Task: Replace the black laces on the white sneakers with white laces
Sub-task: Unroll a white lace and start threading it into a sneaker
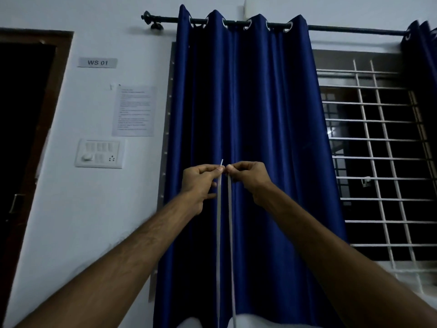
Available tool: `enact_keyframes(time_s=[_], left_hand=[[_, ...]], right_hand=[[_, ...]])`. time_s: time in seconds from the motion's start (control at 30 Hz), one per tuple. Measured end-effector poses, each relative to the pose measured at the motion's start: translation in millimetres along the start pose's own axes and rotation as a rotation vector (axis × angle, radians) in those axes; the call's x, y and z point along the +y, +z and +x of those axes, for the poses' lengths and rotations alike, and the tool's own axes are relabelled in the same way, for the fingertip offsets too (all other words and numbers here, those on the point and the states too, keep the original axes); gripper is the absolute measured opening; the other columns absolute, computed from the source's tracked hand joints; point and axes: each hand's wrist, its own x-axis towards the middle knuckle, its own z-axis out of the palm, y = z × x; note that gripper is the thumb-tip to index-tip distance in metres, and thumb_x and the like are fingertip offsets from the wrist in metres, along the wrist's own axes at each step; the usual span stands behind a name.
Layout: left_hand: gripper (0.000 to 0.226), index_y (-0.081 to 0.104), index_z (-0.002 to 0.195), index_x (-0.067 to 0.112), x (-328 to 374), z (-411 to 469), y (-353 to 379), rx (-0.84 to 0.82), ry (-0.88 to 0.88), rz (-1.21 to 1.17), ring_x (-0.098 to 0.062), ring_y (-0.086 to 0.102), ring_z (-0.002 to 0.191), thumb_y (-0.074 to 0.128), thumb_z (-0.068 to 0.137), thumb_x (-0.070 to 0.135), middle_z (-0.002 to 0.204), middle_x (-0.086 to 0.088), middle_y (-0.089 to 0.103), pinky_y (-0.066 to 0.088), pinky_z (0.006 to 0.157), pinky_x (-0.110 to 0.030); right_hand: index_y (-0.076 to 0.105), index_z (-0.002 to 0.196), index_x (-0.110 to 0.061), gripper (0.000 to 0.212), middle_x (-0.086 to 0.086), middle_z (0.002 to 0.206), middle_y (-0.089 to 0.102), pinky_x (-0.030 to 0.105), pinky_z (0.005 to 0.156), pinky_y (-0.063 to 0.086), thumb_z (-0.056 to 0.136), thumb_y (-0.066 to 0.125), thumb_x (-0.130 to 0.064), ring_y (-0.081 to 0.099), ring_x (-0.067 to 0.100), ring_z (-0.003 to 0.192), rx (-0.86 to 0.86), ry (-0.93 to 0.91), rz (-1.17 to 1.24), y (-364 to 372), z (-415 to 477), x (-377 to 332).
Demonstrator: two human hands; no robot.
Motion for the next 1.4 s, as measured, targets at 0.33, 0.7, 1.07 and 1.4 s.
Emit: enact_keyframes(time_s=[0.33, 0.7, 1.07, 1.4], left_hand=[[0.006, 0.072, 0.094, 0.018, -35.9, -12.8, -14.7, 0.032, -0.085, 0.017, -0.010, 0.058, 0.067, 0.067, 0.092, 0.019, 0.083, 0.001, 0.067, 0.055, 0.054, -0.025], [0.012, 0.072, 0.101, 0.012, -245.4, -118.2, -50.5, 0.042, -0.477, 0.098, -0.011, 0.057, 0.067, 0.067, 0.093, 0.018, 0.083, 0.000, 0.064, 0.060, 0.061, -0.031], [0.008, 0.074, 0.088, 0.009, -377.5, -204.7, -49.3, -0.006, -0.803, 0.142, -0.024, 0.064, 0.074, 0.068, 0.090, 0.013, 0.091, -0.011, 0.073, 0.051, 0.060, -0.028], [0.013, 0.073, 0.073, 0.020, -430.4, -247.4, -46.9, -0.064, -0.771, 0.408, -0.024, 0.070, 0.084, 0.073, 0.086, 0.021, 0.082, -0.006, 0.075, 0.055, 0.084, -0.039]], right_hand=[[0.057, 0.085, -0.012, 0.015, 0.003, 0.065, 0.060, 0.017, 0.036, 0.034, 0.099, 0.054, -0.013, 0.049, 0.007, 0.043, 0.035, 0.152, -0.017, -6.7, -20.2, 32.1], [0.073, 0.103, -0.004, 0.032, 0.014, 0.105, 0.073, 0.030, 0.085, 0.055, 0.090, 0.065, -0.032, 0.068, 0.022, 0.096, -0.721, 0.660, -0.861, 57.4, -233.6, 354.4], [0.079, 0.091, -0.006, 0.017, 0.013, 0.093, 0.076, 0.034, 0.083, 0.058, 0.076, 0.071, -0.011, 0.070, 0.023, 0.091, -0.722, 0.739, -0.776, 69.4, -264.3, 386.5], [0.079, 0.091, -0.011, 0.018, 0.010, 0.083, 0.076, 0.031, 0.081, 0.058, 0.076, 0.069, -0.009, 0.072, 0.018, 0.085, -0.774, 0.662, -0.790, 78.0, -271.0, 388.6]])
